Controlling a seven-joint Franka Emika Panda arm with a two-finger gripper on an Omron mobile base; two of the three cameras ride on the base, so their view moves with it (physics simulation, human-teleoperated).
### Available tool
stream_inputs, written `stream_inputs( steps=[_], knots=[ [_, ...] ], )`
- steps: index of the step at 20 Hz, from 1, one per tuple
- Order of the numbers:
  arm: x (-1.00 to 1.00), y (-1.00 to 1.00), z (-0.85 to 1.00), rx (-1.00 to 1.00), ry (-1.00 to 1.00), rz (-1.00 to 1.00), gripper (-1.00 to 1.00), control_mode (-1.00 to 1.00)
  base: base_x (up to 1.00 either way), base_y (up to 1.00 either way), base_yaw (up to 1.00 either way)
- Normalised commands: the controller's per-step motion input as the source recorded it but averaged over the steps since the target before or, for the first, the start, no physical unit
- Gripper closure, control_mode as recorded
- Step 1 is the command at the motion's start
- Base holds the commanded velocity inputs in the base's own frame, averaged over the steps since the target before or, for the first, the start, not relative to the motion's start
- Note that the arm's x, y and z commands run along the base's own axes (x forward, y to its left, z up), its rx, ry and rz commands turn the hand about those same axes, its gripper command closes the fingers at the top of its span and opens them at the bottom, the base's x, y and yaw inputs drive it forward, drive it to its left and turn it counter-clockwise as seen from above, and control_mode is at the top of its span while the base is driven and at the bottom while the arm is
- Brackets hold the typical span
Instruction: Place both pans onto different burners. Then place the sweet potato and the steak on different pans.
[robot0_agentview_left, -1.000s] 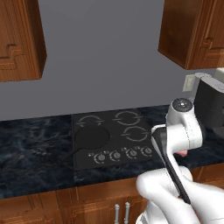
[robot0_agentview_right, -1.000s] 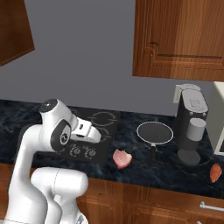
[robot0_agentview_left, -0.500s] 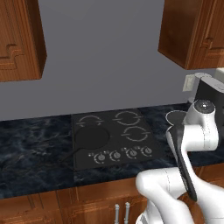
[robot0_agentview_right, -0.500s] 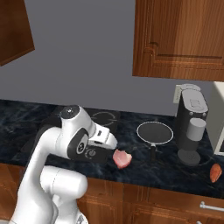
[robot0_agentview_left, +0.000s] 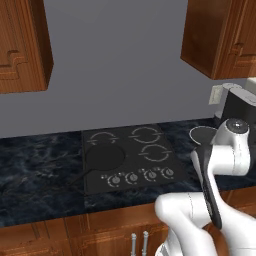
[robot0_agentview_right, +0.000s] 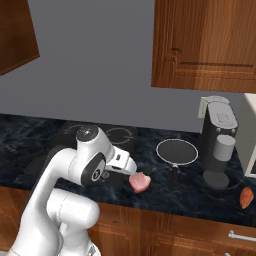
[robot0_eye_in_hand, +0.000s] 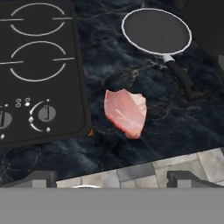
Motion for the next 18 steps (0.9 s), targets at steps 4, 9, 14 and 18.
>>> stream_inputs(
  steps=[4,9,14,18],
  knots=[
    [0.16,0.00,-0.22,0.00,0.06,0.02,-1.00,-1.00,0.00,0.00,0.00],
    [0.22,0.00,-0.29,0.00,0.08,0.02,-1.00,-1.00,0.00,0.00,0.00],
    [0.24,-0.08,-0.21,0.00,0.06,0.02,-1.00,-1.00,0.00,0.00,0.00],
    [0.34,-0.22,-0.14,0.00,0.02,0.01,-1.00,-1.00,0.00,0.00,0.00]
  ],
)
